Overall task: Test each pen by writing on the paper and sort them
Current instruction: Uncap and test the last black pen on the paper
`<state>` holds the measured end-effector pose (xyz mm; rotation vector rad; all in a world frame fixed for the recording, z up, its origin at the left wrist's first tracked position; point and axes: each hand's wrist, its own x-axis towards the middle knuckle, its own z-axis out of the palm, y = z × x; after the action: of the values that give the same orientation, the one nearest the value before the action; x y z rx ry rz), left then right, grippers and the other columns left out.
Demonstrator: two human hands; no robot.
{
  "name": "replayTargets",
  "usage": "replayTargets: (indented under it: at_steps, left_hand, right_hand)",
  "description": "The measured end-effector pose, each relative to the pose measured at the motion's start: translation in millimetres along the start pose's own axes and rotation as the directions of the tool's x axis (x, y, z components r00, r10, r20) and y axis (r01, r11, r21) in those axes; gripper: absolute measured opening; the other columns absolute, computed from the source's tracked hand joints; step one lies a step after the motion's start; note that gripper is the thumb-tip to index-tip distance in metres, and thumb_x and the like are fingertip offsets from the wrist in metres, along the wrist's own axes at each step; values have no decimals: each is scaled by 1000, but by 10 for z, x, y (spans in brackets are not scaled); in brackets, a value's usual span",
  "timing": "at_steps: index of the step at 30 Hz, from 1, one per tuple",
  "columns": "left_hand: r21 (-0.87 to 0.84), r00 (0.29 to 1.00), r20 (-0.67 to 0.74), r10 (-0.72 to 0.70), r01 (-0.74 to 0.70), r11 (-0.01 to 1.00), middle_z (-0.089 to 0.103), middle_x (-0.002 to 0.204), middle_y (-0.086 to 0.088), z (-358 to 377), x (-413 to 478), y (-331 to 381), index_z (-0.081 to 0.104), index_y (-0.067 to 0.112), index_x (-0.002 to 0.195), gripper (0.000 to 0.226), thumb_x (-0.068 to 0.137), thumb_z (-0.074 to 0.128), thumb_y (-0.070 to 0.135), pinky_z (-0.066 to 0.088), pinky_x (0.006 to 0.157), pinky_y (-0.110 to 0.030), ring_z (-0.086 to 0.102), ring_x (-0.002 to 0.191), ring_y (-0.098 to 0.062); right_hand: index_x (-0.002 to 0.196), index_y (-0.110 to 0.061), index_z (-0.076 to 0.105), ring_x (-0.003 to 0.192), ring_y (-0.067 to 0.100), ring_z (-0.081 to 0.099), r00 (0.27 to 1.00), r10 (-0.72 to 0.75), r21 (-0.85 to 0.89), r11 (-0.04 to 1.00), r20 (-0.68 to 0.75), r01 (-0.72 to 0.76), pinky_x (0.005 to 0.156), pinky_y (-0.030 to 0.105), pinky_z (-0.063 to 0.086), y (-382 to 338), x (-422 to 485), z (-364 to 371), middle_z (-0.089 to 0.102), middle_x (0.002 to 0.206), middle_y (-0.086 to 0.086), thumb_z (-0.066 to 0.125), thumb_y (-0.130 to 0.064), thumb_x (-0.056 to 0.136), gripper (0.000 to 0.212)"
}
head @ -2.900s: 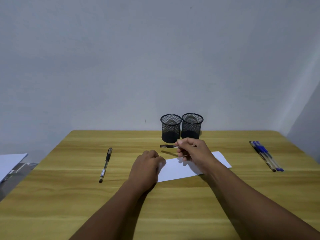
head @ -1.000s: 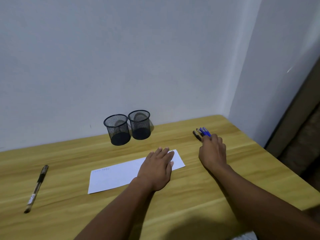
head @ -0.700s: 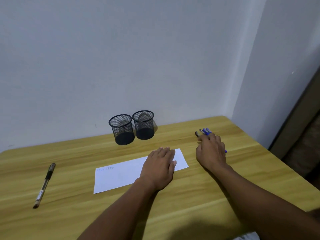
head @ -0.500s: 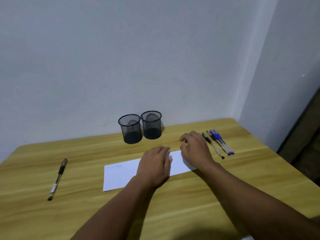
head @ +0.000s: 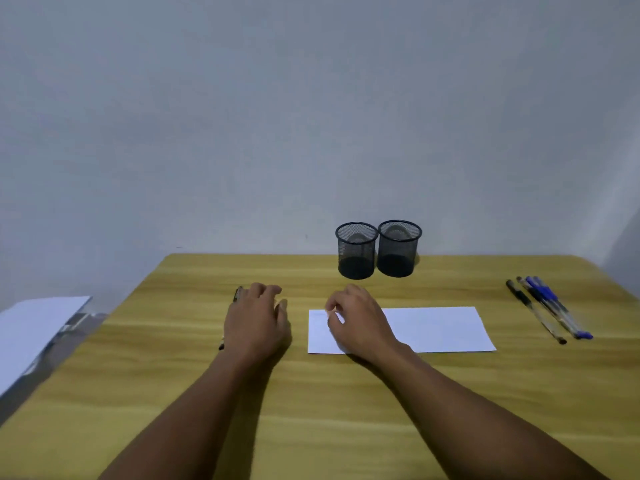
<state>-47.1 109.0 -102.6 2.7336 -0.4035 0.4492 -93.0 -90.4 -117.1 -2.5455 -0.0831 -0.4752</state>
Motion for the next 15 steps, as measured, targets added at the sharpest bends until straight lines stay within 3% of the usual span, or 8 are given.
replayTargets:
  at_steps: [4,7,11,15]
  left_hand:
    - [52,984,56,-170,168,984,55,130,-7,-102,-34,-367,53,23,135,43,95,51,38,48,91,-44,51,118,-31]
    - [75,976,67,-206,201,977,59,120,-9,-97,-36,-470,58,20,128,35,96,51,35,50,86,-43,52,110,-30]
    - [-73,967,42,-252,255,964,59,101,-7,-84,30,-389,65,17,112,24,99,47,26,45,68,-37,57,91,-28]
    - [-131,955,89,-282,292,947,62,111,-11,-77,92,-286,61,14,123,31,94,51,17,47,74,-38,60,98,-31]
  right_hand:
    - [101,-20,72,100,21,54,998,26,-2,1000,50,-26,86,36,46,-95,9,214,54,95,-6,58,-20,92,17]
    - [99,-22,72,98,20,52,999,42,21,999,31,-43,87,38,46,-92,19,279,56,94,-6,59,-22,91,15]
    - [95,-22,72,94,18,52,999,45,53,998,13,-46,86,36,46,-57,27,291,56,91,-8,62,-22,89,12]
    - [93,-23,73,93,15,54,998,58,96,994,4,-58,84,33,46,-47,24,280,58,90,-9,65,-22,88,9]
